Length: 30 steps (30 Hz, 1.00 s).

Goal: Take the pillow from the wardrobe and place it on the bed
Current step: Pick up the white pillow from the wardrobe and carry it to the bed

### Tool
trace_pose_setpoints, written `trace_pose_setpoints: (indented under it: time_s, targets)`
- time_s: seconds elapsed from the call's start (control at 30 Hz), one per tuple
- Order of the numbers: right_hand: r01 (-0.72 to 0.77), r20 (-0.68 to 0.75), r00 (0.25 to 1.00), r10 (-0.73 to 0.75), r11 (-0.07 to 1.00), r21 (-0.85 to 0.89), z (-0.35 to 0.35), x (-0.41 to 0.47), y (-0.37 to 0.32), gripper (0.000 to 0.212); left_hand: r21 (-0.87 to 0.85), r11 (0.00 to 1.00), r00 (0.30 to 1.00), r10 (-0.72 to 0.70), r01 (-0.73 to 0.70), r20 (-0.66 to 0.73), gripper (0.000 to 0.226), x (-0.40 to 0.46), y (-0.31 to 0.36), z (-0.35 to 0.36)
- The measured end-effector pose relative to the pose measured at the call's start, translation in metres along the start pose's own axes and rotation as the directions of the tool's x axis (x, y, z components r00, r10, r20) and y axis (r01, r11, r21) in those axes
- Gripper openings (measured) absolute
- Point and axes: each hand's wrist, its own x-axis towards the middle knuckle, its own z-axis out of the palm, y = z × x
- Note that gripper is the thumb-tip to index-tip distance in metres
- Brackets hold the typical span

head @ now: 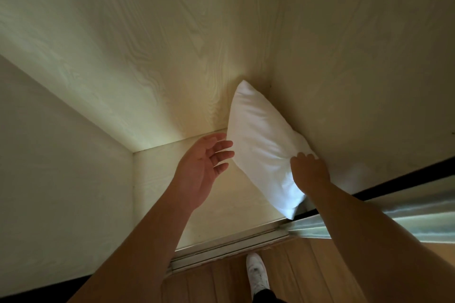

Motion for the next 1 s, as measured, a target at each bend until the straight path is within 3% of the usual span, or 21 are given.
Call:
trace_pose_setpoints:
  time_s: [0.3,0.63,0.83,1.0]
  targets:
    - [0.153,-0.114,0.982,-0.151,0.988,0.014,-0.035,-0.008,-0.015,0.020,0.013,0.999,0.999,0.040,-0.040,0.032,0.026,-0.014,0.012,0.001]
    - [0.188,-0.243,0.953,-0.181,0.982,0.006,-0.083,-0.016,-0.033,0.025,0.018,0.994,0.994,0.107,-0.108,0.027,0.023,-0.044,0.027,0.011]
    - [0.282,-0.333,0.904,-0.266,0.959,-0.002,-0.116,-0.037,-0.051,0.027,0.002,0.988,0.987,0.157,-0.157,0.029,0.032,-0.072,0.040,0.007]
    - [0.392,-0.401,0.823,-0.403,0.913,-0.113,-0.141,-0.067,-0.065,0.032,-0.011,0.979,0.979,0.201,-0.201,0.020,0.031,-0.102,0.046,0.004]
